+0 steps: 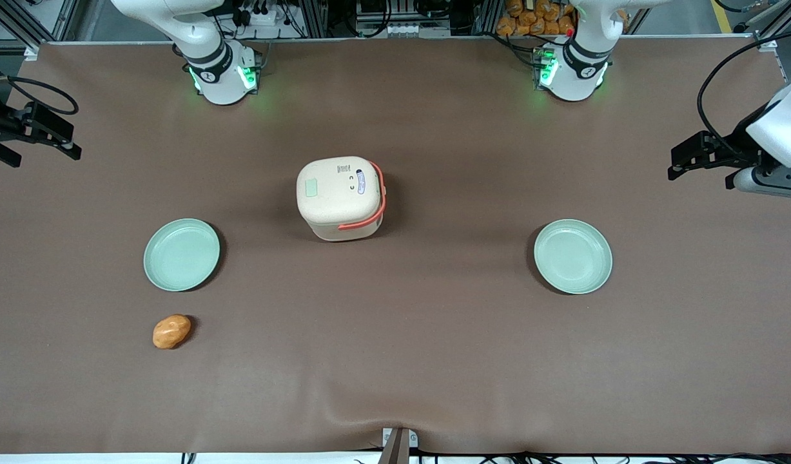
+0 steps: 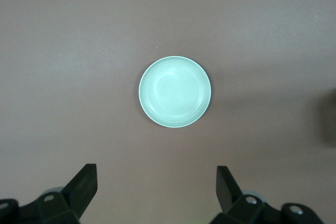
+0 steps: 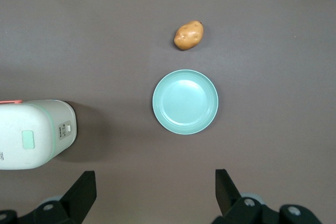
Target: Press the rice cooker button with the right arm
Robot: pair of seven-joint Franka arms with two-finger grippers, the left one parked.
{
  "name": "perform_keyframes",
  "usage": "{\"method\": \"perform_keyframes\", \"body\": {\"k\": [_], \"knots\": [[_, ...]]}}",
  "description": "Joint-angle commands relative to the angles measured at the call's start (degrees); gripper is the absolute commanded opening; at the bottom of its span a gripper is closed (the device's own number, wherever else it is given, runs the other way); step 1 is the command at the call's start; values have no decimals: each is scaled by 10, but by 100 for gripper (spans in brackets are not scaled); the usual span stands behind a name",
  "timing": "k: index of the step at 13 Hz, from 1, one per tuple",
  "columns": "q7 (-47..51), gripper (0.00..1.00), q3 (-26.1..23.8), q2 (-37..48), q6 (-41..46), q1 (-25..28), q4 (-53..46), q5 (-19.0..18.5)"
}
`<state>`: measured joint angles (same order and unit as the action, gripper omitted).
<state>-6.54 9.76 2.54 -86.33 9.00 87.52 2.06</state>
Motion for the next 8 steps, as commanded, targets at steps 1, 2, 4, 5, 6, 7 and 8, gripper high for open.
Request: {"method": "perform_keyframes", "body": {"k": [1,2,4,5,6,7,8], "knots": [[-8,100,-4,4,3,-6,-3,-1],[-4,100,-4,4,3,-6,-3,-1],[-2,100,-4,3,1,-6,-3,1],[-2,100,-4,3,1,-7,-3,1],[-2,100,-4,3,-1,-6,-3,3],[-7,100,-4,2,-5,-4,-1,3],[-7,100,-7,2,-5,0,3,3]]}}
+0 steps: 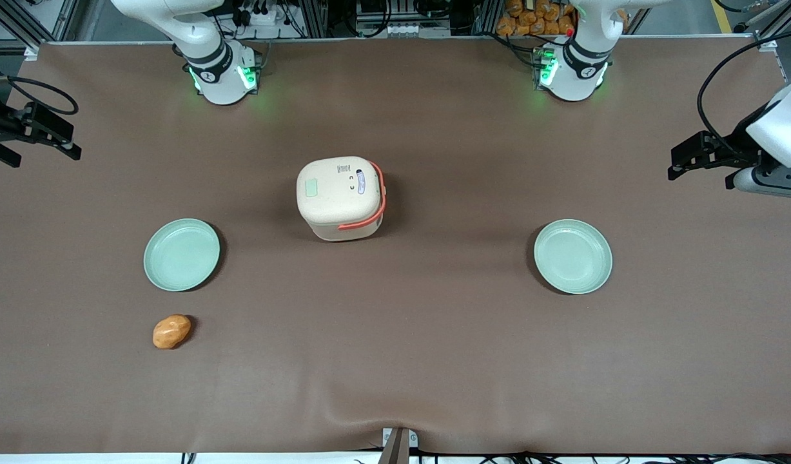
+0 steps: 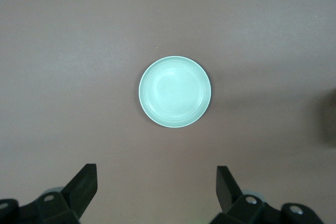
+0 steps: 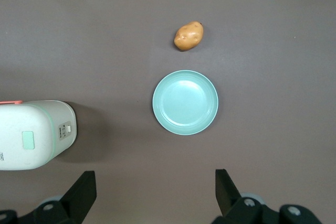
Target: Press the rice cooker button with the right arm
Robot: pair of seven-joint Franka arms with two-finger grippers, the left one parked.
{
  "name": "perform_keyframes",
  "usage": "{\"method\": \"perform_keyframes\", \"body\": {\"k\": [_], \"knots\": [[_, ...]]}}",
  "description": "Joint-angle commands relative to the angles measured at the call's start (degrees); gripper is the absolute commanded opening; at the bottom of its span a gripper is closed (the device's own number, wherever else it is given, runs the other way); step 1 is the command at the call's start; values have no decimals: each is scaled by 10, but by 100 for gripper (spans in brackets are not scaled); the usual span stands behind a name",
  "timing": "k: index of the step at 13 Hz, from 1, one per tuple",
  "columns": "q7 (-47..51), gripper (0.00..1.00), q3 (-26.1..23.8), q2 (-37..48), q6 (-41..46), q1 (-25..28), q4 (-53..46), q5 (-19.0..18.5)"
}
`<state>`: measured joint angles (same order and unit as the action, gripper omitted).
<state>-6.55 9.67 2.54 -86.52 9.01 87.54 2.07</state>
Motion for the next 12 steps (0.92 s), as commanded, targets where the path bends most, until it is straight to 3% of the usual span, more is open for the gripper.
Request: {"method": "perform_keyframes", "body": {"k": [1,2,3,4,7,8,12], "knots": [[-2,100,-18,2,-2,1,3,3],[4,100,-27,1,-2,5,6,3],[16,89,-39,1,-3,10,17,2],[34,63,-57,0,-4,12,24,2],[86,7,-104,-4,-21,22,57,1],[95,0,-121,-4,-34,23,75,0],[122,0,-170,-4,-81,33,147,-4]]}}
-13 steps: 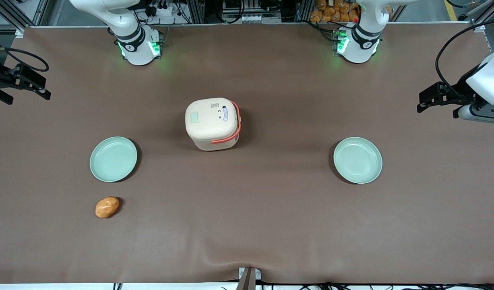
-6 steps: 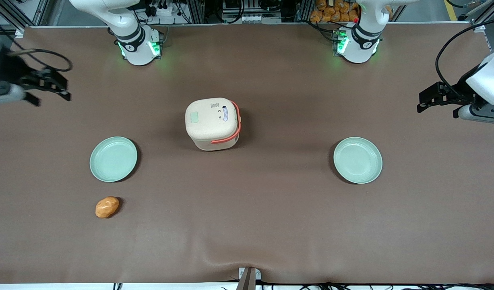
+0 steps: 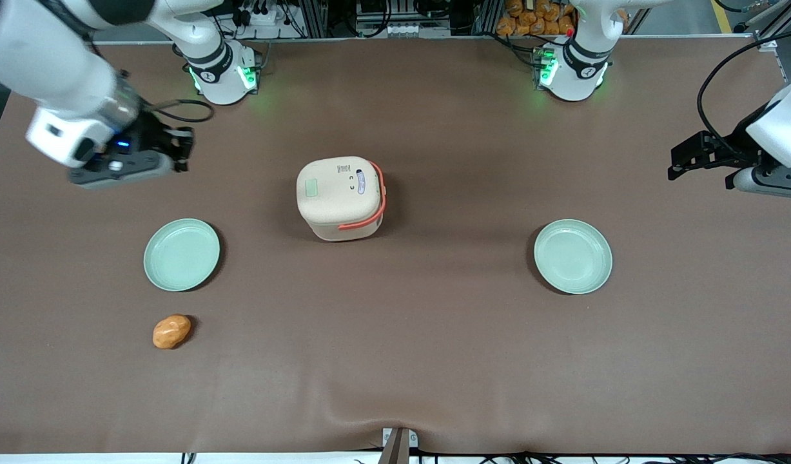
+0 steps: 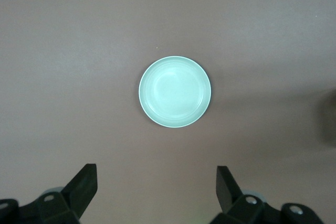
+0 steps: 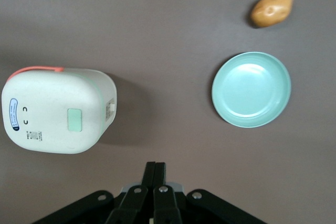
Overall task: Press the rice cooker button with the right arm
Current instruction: 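Move the right gripper toward the white rice cooker's lid button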
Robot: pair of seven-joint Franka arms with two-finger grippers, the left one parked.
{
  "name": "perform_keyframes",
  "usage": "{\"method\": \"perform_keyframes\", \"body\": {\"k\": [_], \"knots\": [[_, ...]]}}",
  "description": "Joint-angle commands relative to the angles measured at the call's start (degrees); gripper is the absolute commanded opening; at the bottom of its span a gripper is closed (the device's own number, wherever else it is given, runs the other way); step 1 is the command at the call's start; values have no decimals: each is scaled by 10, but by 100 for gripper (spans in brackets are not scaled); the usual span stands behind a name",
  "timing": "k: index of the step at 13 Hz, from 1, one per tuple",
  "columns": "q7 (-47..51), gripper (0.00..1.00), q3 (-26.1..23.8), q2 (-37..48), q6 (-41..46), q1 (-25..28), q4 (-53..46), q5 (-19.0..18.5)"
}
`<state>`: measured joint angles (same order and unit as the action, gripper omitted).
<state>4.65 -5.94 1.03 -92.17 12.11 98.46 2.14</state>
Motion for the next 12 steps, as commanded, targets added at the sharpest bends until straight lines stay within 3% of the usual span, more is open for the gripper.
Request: {"method": "perform_keyframes", "body": {"k": [1,4,12], "knots": [[12,0,-24,12,-48,6,65,-5],[113,0,-67,9,-118,17,114,-6],[179,0,-97,-21,-204,43,156,-7]]}}
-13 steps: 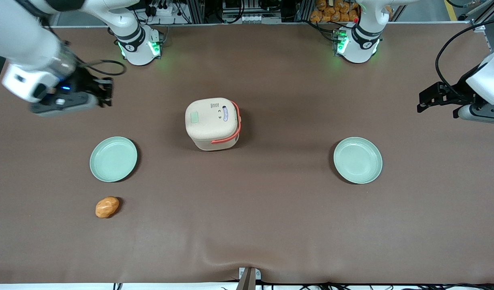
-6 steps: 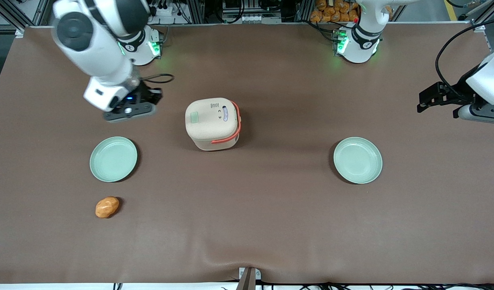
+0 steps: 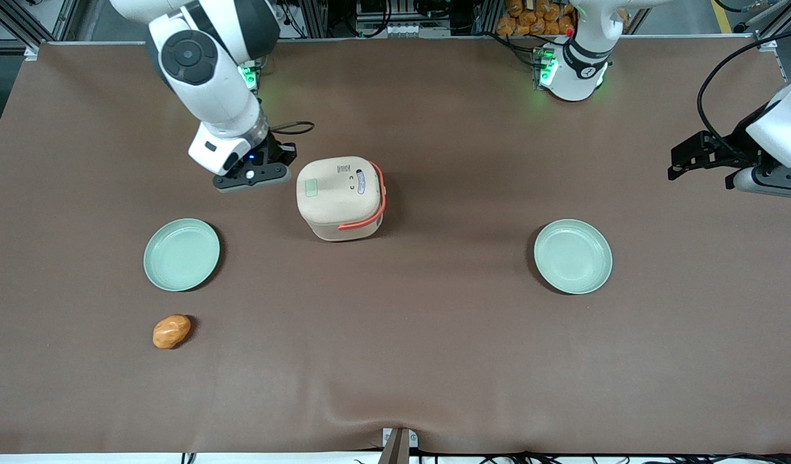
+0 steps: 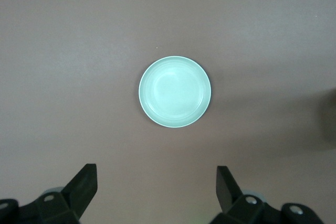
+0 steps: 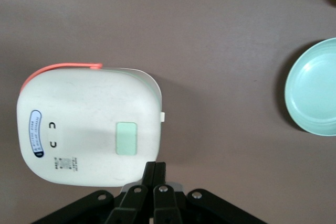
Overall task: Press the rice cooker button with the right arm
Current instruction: 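Move the right gripper toward the white rice cooker's lid button, then lower the right gripper onto the rice cooker's lid button and press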
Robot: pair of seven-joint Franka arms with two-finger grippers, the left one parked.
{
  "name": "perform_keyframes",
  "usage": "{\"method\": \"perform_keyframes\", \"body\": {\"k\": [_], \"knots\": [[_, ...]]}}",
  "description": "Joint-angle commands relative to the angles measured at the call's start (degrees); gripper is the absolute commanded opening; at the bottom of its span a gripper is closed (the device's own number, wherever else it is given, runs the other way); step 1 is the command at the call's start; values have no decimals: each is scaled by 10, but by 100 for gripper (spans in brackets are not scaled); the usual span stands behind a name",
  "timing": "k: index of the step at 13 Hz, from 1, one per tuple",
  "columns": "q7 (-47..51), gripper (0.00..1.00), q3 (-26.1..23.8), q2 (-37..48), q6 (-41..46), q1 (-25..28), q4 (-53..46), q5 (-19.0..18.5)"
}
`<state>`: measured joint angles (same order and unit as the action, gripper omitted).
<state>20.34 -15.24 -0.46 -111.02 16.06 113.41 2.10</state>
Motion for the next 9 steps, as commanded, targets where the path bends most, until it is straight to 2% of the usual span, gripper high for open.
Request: {"method": "perform_keyframes", "body": {"k": [1,7,9], "knots": [[22,0,-4,-9,-31,6,16,-7],[50,0,-5,-36,-82,22,37,-8],[50,0,-5,-46,-87,27,37,-22]]}}
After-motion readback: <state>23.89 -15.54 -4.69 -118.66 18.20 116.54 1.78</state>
